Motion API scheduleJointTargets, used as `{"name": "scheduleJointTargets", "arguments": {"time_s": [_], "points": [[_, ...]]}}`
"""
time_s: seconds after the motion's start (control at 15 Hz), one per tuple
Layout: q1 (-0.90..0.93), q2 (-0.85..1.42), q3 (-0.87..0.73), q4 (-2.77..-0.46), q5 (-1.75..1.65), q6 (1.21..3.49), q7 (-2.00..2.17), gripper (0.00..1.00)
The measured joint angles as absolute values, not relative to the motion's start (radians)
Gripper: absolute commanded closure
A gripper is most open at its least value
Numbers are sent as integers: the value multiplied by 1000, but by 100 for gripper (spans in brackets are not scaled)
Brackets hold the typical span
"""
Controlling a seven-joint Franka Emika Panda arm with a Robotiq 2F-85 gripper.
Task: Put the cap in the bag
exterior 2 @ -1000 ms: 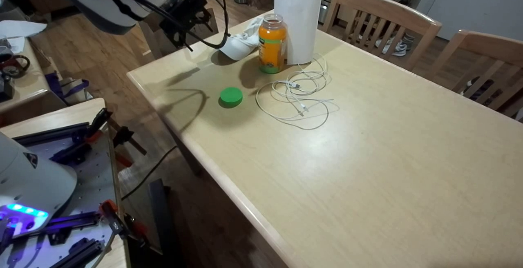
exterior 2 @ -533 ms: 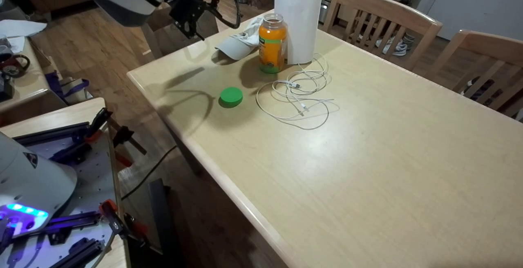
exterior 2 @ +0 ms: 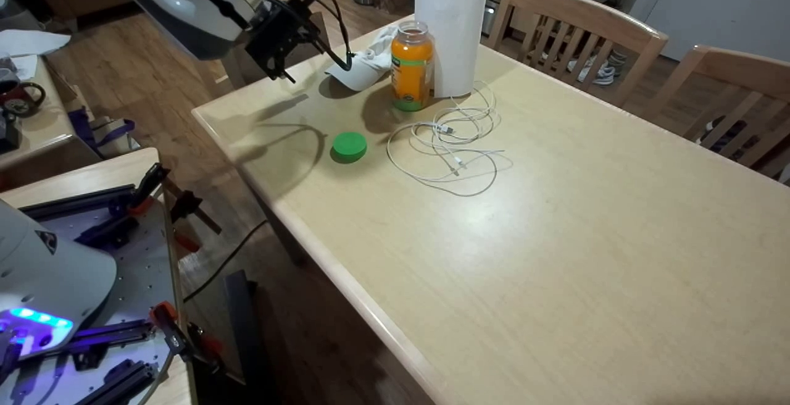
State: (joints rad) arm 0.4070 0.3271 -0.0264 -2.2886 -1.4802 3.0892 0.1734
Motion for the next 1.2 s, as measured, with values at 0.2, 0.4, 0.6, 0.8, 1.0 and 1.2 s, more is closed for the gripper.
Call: {"name": "scheduleJointTargets", "arguments": {"time_s": [0.2,0.4,0.6,0.8,1.0,1.2], "points": [[437,350,-44,-2259,-1649,3071,267,0],[446,378,-40,-2229,-1810,3042,347,0],[448,407,-22,-2205,-1945,2996,411,0],[448,431,-1,-2184,-2052,2943,450,0],[448,444,13,-2169,-2121,2896,475,0],[448,447,16,-2158,-2167,2850,486,0]]}}
